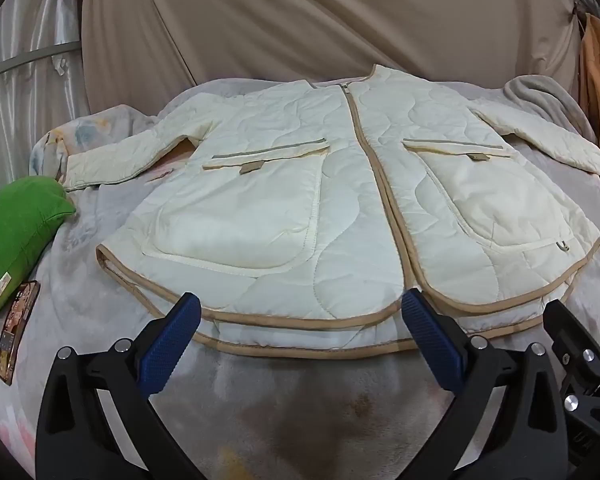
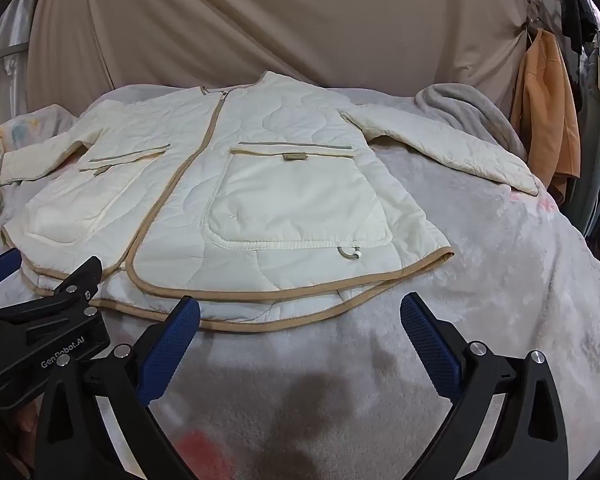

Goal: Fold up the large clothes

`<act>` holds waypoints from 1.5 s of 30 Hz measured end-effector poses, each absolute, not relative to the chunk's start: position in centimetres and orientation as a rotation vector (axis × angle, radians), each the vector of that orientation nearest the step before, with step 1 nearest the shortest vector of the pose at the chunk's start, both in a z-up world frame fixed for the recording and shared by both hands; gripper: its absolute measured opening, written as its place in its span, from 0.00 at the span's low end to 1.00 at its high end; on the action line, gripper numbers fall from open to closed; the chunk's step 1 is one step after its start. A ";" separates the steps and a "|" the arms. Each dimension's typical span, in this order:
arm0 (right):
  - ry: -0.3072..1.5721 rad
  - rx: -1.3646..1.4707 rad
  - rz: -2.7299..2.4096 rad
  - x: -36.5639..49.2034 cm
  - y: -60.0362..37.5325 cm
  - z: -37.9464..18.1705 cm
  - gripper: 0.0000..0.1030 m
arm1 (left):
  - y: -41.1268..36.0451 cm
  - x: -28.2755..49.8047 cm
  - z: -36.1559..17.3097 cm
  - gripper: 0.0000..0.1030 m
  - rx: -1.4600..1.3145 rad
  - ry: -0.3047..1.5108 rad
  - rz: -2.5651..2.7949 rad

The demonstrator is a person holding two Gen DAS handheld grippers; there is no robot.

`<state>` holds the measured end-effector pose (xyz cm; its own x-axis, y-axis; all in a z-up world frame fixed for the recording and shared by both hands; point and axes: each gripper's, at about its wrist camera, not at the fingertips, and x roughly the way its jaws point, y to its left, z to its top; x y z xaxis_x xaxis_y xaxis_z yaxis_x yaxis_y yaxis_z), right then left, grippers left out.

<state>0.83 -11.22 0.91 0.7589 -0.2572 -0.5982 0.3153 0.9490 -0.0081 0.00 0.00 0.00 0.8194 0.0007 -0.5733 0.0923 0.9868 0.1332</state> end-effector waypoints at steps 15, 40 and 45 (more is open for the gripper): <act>0.638 0.092 -0.310 1.2 -11.0 0.8 0.95 | -0.4 0.0 0.2 0.95 0.165 0.609 -0.055; 0.637 0.096 -0.303 0.6 -11.0 0.4 0.95 | -0.4 0.0 0.1 0.95 0.173 0.608 -0.055; 0.638 0.097 -0.301 0.6 -10.9 0.4 0.95 | -0.4 0.0 0.1 0.95 0.174 0.608 -0.055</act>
<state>0.59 -10.93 0.37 0.7616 -0.2462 -0.5994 0.3056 0.9521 -0.0027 0.00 -0.38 0.06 0.8199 0.0000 -0.5725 0.1022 0.9839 0.1463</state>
